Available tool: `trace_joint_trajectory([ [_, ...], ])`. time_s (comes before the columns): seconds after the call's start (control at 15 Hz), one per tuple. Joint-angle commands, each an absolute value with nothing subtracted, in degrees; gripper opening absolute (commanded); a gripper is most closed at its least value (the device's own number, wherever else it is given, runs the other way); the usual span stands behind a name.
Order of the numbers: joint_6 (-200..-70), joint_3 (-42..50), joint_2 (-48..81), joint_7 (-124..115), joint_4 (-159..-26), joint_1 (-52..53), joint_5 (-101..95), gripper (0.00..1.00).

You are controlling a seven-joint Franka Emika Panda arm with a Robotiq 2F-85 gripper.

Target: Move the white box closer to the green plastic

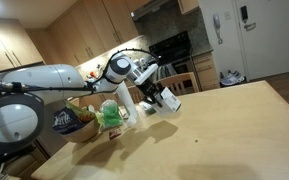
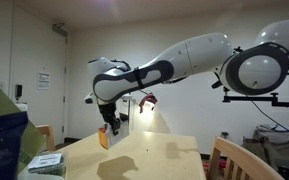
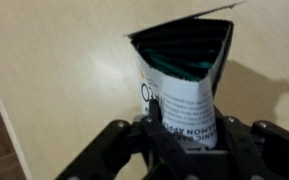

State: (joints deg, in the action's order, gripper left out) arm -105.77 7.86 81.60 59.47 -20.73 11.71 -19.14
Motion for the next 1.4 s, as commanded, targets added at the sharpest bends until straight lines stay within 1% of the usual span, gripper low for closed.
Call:
trace_joint_trajectory([
  [0.0,-105.8,8.6,80.0,62.5,-20.6,14.3,-20.9,0.21],
  [0.33,-107.2,9.9,78.9,65.7,-20.5,15.9,-24.3,0.21],
  [0.73,-115.3,4.4,79.5,82.4,-20.5,11.3,-21.5,0.21],
  [0.93,-112.8,2.4,79.6,88.5,-20.8,9.2,-21.4,0.21],
  [1.07,-108.5,3.3,80.0,89.2,-20.8,8.7,-22.7,0.21],
  [1.13,-111.5,3.0,80.2,87.6,-20.9,8.9,-22.2,0.46],
  [1.33,-110.1,3.0,80.7,88.4,-20.9,8.3,-22.3,0.46],
])
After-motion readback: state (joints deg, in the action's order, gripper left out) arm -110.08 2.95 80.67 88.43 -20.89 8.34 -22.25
